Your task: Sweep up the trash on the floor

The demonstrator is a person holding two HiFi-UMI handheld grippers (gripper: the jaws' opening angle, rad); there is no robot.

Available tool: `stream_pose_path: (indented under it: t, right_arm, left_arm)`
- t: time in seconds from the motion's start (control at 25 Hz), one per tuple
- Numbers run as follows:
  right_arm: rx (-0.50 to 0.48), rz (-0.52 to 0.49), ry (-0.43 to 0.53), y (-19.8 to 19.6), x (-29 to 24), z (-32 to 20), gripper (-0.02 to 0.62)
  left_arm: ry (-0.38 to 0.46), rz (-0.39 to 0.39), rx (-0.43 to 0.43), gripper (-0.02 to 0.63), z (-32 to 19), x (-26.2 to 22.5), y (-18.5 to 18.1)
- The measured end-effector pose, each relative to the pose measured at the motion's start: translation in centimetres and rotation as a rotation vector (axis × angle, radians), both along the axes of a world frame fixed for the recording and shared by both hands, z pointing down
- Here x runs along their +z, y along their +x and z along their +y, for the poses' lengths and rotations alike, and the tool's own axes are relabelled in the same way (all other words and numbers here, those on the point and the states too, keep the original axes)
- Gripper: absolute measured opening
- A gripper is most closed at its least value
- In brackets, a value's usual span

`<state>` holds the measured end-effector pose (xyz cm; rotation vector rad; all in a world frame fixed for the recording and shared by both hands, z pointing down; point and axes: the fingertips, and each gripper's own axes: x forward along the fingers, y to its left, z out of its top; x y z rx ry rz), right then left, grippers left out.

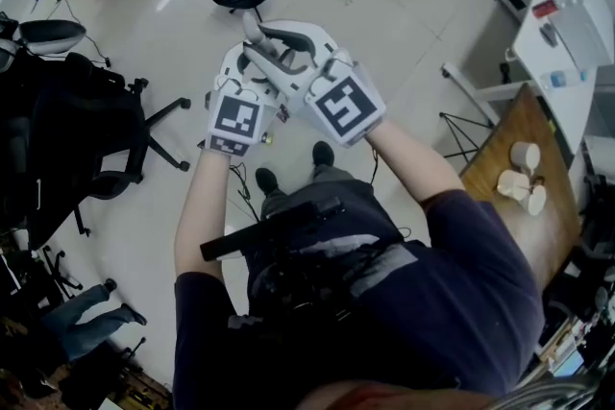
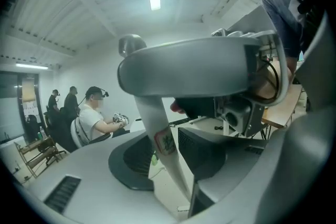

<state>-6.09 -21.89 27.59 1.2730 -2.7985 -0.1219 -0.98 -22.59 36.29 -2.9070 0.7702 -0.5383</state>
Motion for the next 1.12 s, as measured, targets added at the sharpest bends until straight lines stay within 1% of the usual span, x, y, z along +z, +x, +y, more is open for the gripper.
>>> stream_pose_path:
  t: [0.04,0.08,0.12,0.2,0.24,0.32,0.4,0.48,0.52,0.64,0.84,1.0,1.12]
  right_arm:
    - [-0.010,0.017,0.006,-0.3,0.3,0.1,0.114]
    - [-0.011,0.031,0.011,-0.7,0.7,0.1,0.114]
    - [0.001,0.042,0.012,-0.9,1.1,0.0,0.114]
    - [0.040,0.081,0.014,-1.1,1.9,-0.5,0.114]
    - [0.062,0.106,0.018,-1.2,2.3,-0.8,0.115]
    - [0.112,0.140,0.015,-1.3,3.1,-1.3,0.114]
    - [0.155,0.142,0.000,-1.3,3.8,-1.5,0.115]
    - [0.181,0.142,-0.024,-1.4,4.3,-1.8,0.115]
    - [0.191,0.146,-0.036,-1.5,4.6,-2.0,0.115]
    - [0.219,0.146,-0.064,-1.9,5.2,-2.4,0.117]
    - [0.272,0.098,-0.104,-1.4,5.5,-2.5,0.117]
    - [0.273,0.111,-0.099,-1.8,4.9,-2.3,0.118]
    - [0.286,0.133,-0.089,-1.5,4.5,-2.2,0.121]
  left_arm:
    - [-0.003,0.007,0.021,0.131,-0.2,0.1,0.5]
    - [-0.013,0.017,0.042,0.072,-0.5,0.2,0.9]
    - [-0.028,0.030,0.064,0.051,-0.7,0.4,1.1]
    - [-0.044,0.046,0.102,0.040,-1.2,1.1,1.1]
    - [-0.040,0.041,0.116,0.038,-1.4,1.5,0.9]
    - [-0.036,0.024,0.143,0.043,-1.8,2.4,0.7]
    - [-0.062,0.028,0.170,0.059,-1.7,2.9,0.3]
    - [-0.086,0.041,0.185,0.113,-1.6,3.2,-0.6]
    - [-0.088,0.043,0.186,0.120,-1.7,3.2,-1.2]
    - [-0.073,0.039,0.182,0.120,-1.9,3.4,-2.6]
    - [-0.079,0.043,0.183,0.120,-1.7,3.6,-4.4]
    - [-0.061,0.039,0.200,0.120,-1.3,3.5,-4.6]
    - [-0.063,0.048,0.220,0.112,-1.0,3.2,-4.1]
